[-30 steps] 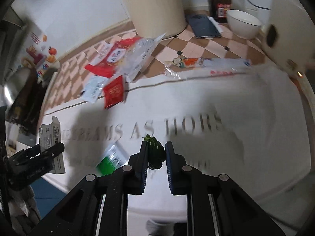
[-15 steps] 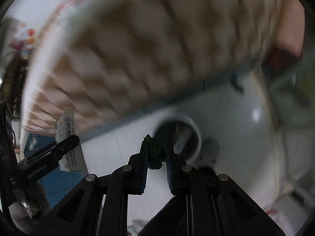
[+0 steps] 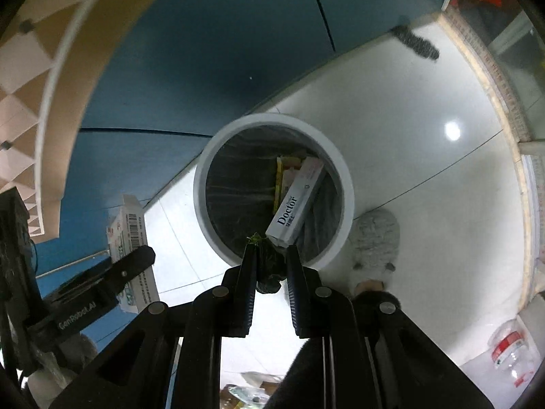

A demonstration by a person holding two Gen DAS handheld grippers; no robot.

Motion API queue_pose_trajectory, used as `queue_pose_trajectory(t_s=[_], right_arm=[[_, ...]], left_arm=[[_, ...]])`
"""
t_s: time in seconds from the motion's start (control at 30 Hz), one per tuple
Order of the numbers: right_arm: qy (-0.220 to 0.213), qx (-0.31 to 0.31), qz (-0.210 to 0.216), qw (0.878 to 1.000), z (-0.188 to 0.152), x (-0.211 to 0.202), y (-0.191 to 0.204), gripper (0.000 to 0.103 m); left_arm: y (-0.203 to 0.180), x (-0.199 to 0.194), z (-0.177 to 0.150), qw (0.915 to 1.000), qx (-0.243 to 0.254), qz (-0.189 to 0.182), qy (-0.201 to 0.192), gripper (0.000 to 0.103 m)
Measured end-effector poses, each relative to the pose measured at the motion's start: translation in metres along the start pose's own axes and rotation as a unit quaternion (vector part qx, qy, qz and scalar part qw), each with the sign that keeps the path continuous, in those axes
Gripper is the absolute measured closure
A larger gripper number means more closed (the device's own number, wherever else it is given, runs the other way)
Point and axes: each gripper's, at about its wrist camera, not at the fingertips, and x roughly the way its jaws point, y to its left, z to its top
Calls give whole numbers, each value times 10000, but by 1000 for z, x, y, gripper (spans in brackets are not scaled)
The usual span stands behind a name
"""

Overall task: Collect trash
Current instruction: 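Lower both held items over the bin and open both tools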

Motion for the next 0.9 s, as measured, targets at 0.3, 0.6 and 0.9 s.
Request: queue_pose_trajectory(t_s=[0.3,0.6,0.9], right_arm=[[116,2,44,9999,9,5,0,44],[-179,-603,-1026,9927,4,-8,20,0],[-409,-1174,-1843,9750,-25,-46,62,0]], left_arm=[[9,-13,-8,9997,7,116,-234,7],[25,-29,-20,9960,-81,667,-587,6],[32,-94,-56,9941,-311,896,-523,7]])
